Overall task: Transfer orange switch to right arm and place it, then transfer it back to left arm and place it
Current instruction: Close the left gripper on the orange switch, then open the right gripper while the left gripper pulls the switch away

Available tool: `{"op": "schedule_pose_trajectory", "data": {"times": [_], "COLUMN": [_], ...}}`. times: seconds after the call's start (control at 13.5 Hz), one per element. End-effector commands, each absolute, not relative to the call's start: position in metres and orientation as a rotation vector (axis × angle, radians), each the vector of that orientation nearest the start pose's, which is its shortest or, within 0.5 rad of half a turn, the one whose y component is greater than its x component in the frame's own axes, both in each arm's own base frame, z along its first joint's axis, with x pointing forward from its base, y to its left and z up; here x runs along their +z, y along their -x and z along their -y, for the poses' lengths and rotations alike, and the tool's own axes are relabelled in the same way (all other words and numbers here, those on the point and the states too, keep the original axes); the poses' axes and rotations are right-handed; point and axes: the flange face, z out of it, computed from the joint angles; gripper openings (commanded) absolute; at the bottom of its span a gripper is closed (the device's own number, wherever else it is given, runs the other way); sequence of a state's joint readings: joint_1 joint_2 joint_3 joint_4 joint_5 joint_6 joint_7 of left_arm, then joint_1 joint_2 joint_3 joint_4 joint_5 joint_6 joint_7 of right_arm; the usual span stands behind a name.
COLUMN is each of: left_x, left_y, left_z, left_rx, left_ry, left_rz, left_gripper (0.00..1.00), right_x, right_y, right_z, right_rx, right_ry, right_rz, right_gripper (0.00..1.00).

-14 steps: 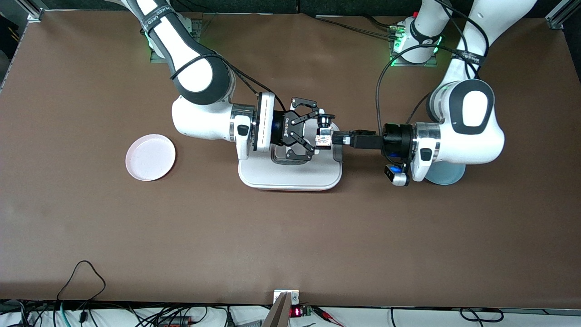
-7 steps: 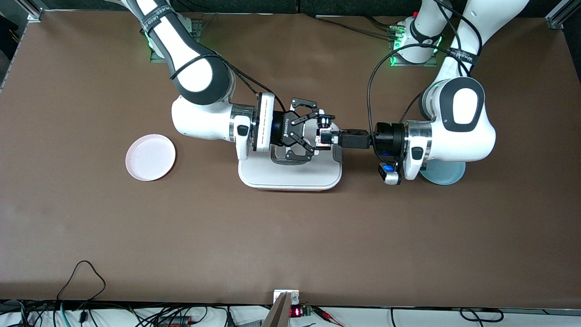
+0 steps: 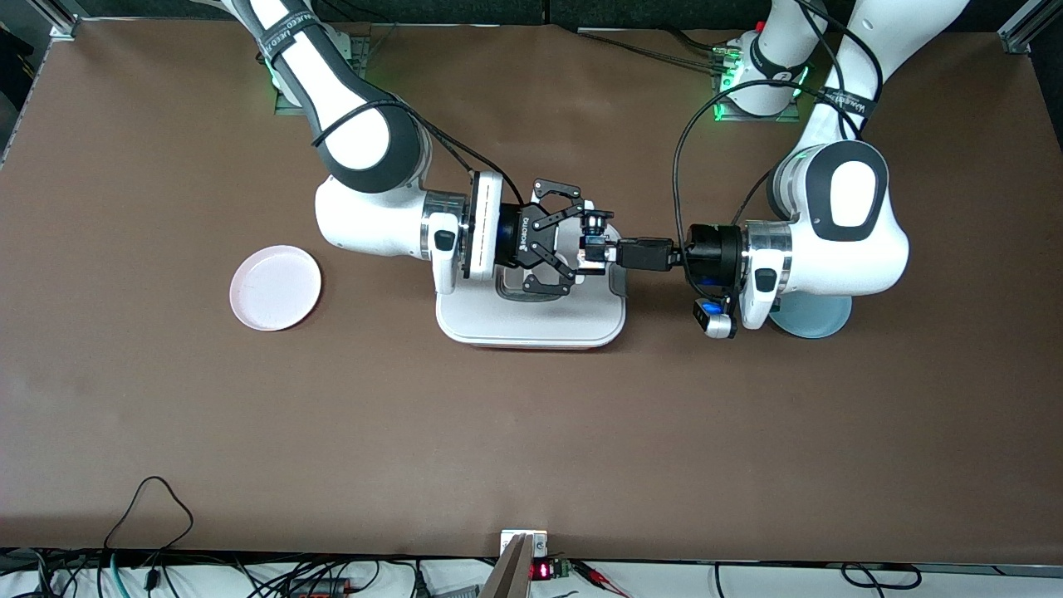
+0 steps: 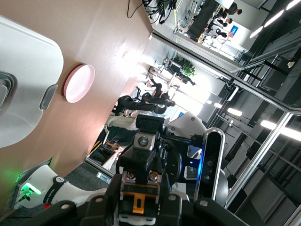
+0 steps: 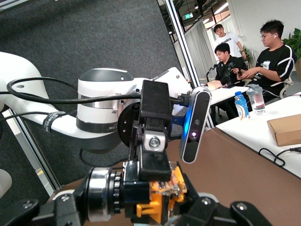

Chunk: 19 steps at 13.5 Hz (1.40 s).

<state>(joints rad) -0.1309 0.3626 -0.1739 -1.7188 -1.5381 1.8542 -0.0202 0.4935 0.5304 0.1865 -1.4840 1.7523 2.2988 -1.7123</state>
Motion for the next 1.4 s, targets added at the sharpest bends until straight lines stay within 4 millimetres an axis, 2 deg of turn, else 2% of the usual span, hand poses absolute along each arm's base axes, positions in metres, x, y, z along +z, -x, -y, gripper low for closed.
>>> {"op": "schedule_pose_trajectory", "data": {"times": [0.0,0.07,0.15,0.59,0.81,1.03,1.18,1.33], "left_x": [0.437,0.437,0.438,0.439,0.44,0.439,0.435,0.436], "left_y": [-0.609,-0.609,-0.609,-0.609,-0.607,-0.602,-0.596,-0.588], "left_z": [0.262,0.262,0.262,0.262,0.261,0.26,0.255,0.251], "left_rx": [-0.455,-0.458,-0.462,-0.467,-0.46,-0.462,-0.478,-0.457], "left_ry": [-1.632,-1.631,-1.63,-1.63,-1.694,-1.795,-1.913,-2.036], "left_rz": [-0.423,-0.427,-0.431,-0.428,-0.388,-0.317,-0.209,0.027], "left_gripper": [0.03,0.03,0.03,0.03,0.03,0.04,0.04,0.05], "right_x": [0.432,0.432,0.433,0.433,0.425,0.403,0.394,0.381], "right_y": [-0.58,-0.579,-0.579,-0.578,-0.586,-0.607,-0.61,-0.61], "right_z": [-0.465,-0.466,-0.465,-0.466,-0.451,-0.405,-0.372,-0.341], "right_rx": [-0.995,-0.992,-0.994,-0.989,-0.994,-0.99,-0.981,-0.964], "right_ry": [1.467,1.465,1.462,1.456,1.484,1.549,1.599,1.656], "right_rz": [0.946,0.943,0.923,0.883,0.883,0.905,0.878,0.833], "right_gripper": [0.35,0.47,0.99,1.0,1.0,1.0,1.0,1.0]}}
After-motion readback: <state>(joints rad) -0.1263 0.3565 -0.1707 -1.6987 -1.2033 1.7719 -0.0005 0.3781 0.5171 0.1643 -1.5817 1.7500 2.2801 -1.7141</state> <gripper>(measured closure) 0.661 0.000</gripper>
